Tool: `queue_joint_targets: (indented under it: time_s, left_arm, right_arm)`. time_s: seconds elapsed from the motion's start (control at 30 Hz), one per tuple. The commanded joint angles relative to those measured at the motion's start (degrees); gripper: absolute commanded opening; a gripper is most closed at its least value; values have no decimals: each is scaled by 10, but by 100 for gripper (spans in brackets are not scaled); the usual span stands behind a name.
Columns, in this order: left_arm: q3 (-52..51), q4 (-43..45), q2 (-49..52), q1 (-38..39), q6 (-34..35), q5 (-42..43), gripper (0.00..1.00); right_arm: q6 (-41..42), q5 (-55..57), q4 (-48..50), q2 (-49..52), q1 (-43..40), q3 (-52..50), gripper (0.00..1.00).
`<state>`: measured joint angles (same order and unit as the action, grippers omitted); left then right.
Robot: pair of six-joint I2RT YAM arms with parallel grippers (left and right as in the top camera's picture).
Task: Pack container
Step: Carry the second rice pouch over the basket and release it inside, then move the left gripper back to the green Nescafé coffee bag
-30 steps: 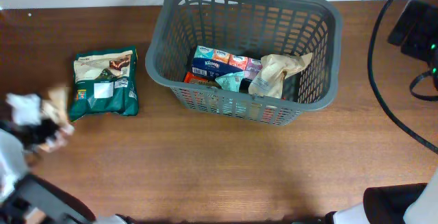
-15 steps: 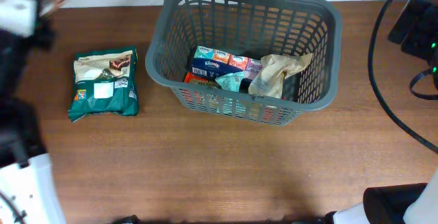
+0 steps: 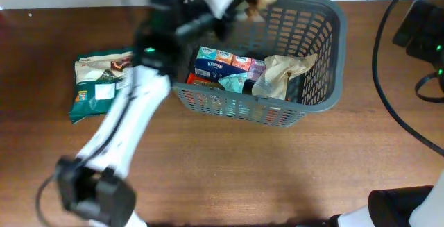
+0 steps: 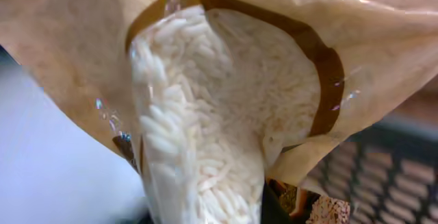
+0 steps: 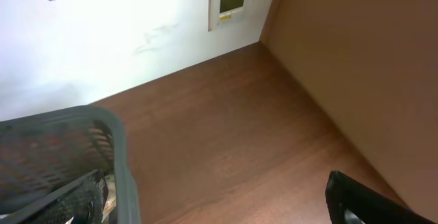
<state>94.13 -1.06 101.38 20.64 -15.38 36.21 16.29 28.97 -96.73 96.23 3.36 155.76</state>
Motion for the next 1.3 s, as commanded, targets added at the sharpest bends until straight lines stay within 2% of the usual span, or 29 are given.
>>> queue_joint_targets:
  time_s: [0.0, 0.03, 0.1, 0.4, 0.53, 0.63, 0.77, 0.8, 0.93, 1.1, 1.27]
  left_arm:
    - [5, -43, 55, 29, 10, 5, 5]
    - [5, -49, 63, 33, 10, 5, 22]
    - [5, -55, 72, 36, 12, 4, 99]
    - [31, -69, 35, 17, 12, -44, 99]
    - [78, -142, -37, -28, -11, -159, 100]
    - [106, -216, -100, -74, -38, -283, 91]
    - [110, -313, -182, -150, -38, -403, 93]
    - [110, -343, -200, -169, -38, -414, 99]
    - [110, -454, -251, -236, -37, -423, 99]
    - [97, -574, -238, -326, 5, -422, 99]
    - [23, -584, -173, -390, 105, -405, 99]
  right_arm:
    - [1, -1, 0, -1, -4, 0, 99]
    - [1, -1, 0, -1, -4, 0, 99]
    - [1, -1, 0, -1, -4, 0, 99]
    - [1, -3, -4, -1, -4, 0, 99]
    - [1, -3, -6, -1, -4, 0, 99]
    - [1, -3, -6, -1, -4, 0, 99]
    - [1, -3, -5, -1, -4, 0, 99]
    - [1, -3, -5, -1, -4, 0, 99]
    - [1, -3, -4, -1, -4, 0, 99]
    - [1, -3, -4, -1, -4, 0, 99]
    - [1, -3, -4, -1, -4, 0, 99]
